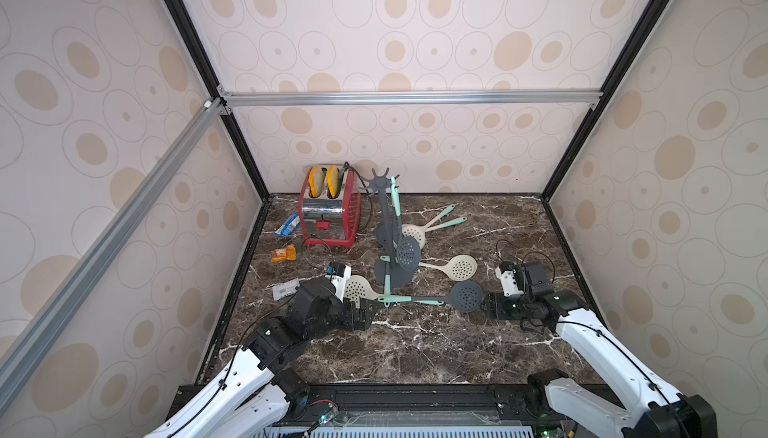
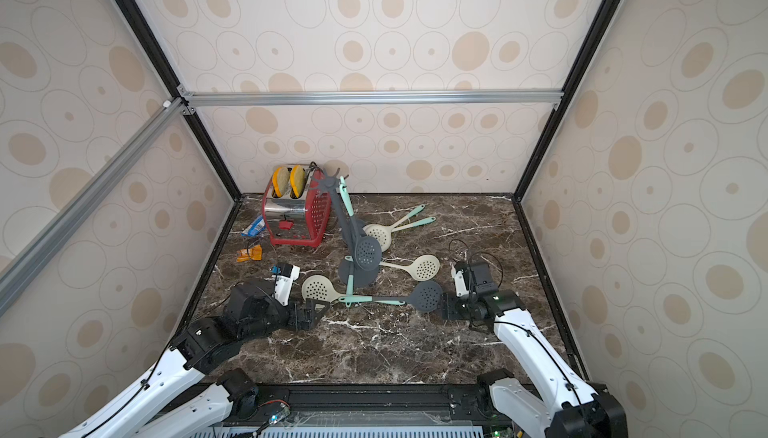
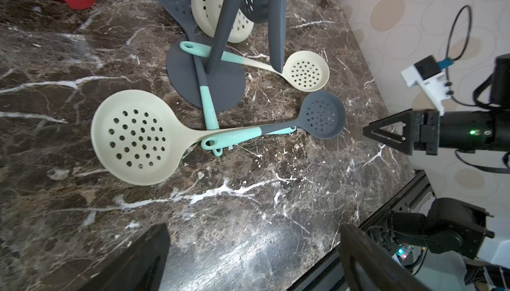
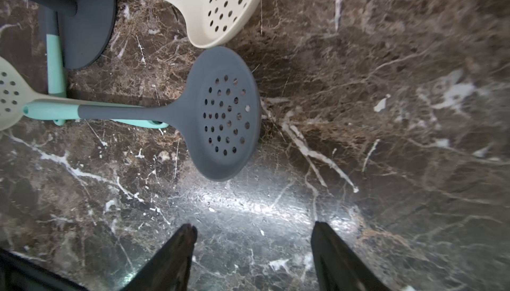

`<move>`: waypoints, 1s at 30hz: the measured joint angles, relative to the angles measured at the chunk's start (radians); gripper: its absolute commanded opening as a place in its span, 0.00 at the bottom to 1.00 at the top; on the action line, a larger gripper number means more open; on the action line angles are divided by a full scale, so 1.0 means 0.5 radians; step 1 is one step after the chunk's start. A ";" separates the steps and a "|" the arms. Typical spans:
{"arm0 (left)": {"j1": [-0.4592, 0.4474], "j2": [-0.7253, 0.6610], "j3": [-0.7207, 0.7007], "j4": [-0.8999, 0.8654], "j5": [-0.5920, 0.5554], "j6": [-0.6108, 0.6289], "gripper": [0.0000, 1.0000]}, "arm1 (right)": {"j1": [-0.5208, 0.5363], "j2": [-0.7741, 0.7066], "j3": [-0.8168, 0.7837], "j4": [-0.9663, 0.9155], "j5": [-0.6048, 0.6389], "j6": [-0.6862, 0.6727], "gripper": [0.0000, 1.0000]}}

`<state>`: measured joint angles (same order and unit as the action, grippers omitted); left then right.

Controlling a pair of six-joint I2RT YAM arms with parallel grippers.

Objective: Hang the skimmer on the kitchen utensil rack
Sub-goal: Pick up the skimmer from the center of the board.

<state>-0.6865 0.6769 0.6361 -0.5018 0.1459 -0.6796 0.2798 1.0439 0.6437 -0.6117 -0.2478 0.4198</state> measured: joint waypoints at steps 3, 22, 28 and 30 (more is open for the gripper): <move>-0.011 0.002 -0.063 0.101 0.001 -0.076 0.99 | -0.078 0.208 0.031 0.141 -0.194 0.001 0.66; -0.012 -0.230 -0.096 0.101 -0.061 -0.167 0.99 | -0.254 0.988 0.317 0.436 -0.475 -0.011 0.00; -0.012 -0.237 -0.018 -0.064 -0.150 -0.143 0.99 | -0.256 0.414 0.294 0.215 -0.009 -0.073 0.00; -0.013 -0.237 0.051 -0.114 -0.175 -0.127 0.99 | -0.257 0.173 0.290 0.155 0.151 -0.087 0.00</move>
<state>-0.6930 0.5587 0.6617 -0.5591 0.0582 -0.7433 0.1513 1.1305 0.7887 -0.5343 -0.1722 0.3763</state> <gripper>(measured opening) 0.990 0.097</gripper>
